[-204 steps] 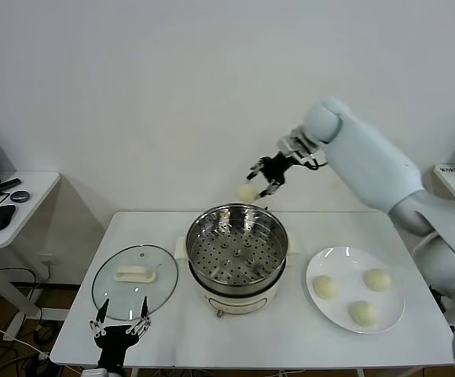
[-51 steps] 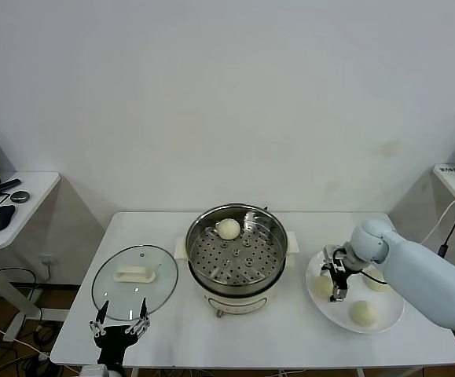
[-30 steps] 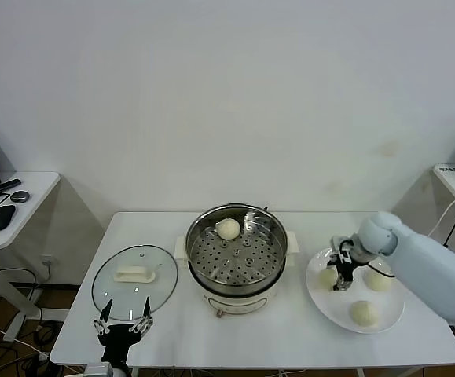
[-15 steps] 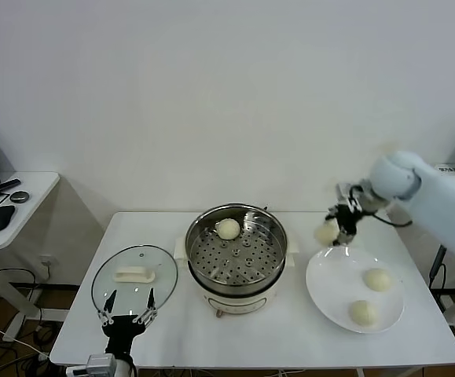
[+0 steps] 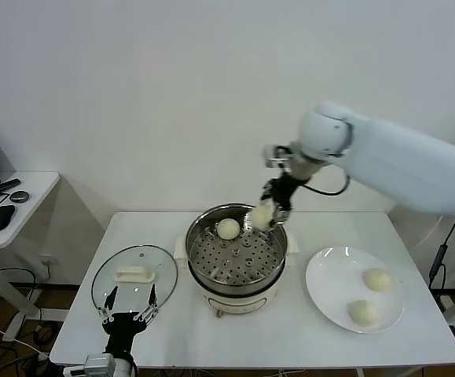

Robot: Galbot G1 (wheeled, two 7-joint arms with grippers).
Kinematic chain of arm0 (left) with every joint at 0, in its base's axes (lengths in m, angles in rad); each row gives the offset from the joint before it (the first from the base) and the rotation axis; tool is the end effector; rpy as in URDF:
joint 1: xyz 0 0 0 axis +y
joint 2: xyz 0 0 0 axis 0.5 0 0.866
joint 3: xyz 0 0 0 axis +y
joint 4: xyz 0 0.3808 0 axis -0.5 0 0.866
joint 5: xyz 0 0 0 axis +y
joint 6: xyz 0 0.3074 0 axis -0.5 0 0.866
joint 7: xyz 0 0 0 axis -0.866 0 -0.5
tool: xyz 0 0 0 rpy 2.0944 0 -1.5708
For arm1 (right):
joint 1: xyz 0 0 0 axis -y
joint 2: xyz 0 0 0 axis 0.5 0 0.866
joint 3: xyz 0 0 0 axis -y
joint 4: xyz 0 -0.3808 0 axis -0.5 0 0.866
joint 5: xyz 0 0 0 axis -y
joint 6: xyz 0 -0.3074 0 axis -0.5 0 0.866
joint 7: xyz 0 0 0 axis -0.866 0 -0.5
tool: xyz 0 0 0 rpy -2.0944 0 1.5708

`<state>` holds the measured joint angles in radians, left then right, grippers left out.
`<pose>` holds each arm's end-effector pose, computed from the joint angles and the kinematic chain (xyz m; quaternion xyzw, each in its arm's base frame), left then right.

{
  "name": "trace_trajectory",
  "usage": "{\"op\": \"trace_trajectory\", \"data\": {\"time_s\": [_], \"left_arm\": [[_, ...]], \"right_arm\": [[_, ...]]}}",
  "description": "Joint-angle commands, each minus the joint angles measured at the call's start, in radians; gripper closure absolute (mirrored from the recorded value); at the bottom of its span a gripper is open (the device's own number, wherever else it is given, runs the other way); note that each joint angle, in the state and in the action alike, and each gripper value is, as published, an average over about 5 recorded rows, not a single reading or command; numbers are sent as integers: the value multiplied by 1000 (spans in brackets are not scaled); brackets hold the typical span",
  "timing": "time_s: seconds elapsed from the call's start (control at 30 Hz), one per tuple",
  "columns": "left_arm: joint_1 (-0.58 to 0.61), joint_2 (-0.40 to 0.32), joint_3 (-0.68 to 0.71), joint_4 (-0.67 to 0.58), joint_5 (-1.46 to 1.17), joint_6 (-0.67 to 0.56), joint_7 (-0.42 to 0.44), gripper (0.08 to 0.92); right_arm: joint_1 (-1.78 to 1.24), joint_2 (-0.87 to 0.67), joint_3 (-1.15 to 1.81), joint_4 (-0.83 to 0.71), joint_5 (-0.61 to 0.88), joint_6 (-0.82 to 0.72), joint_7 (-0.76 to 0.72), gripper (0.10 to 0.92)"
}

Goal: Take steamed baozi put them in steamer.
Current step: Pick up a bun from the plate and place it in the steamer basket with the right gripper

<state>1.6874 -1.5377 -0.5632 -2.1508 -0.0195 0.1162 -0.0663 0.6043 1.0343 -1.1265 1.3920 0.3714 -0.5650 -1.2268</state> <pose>0.0795 0.0172 -0.3234 0.0409 -0.9952 -0.0176 0.0871 0.5286 0.0366 0.0187 0.5825 -0.5266 0.5198 0.3364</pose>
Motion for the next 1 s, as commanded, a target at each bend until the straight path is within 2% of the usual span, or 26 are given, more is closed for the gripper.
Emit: {"op": "trace_trajectory", "data": {"time_s": [0.03, 0.4, 0.77, 0.93, 1.0], "left_arm": [[4, 0, -5, -32, -14, 2, -5, 177], [5, -5, 8, -50, -17, 1, -15, 177], [1, -17, 9, -56, -27, 5, -16, 177], [-1, -20, 13, -53, -27, 6, -14, 177], [-3, -21, 11, -49, -27, 7, -13, 177]], "right_arm": [[33, 287, -108, -99, 95, -86, 40, 372], [-104, 407, -154, -233, 48, -133, 132, 372], [-234, 456, -106, -353, -63, -134, 165, 367], [-246, 451, -86, -358, -77, -133, 169, 364], [-235, 438, -86, -340, -70, -133, 169, 339]]}}
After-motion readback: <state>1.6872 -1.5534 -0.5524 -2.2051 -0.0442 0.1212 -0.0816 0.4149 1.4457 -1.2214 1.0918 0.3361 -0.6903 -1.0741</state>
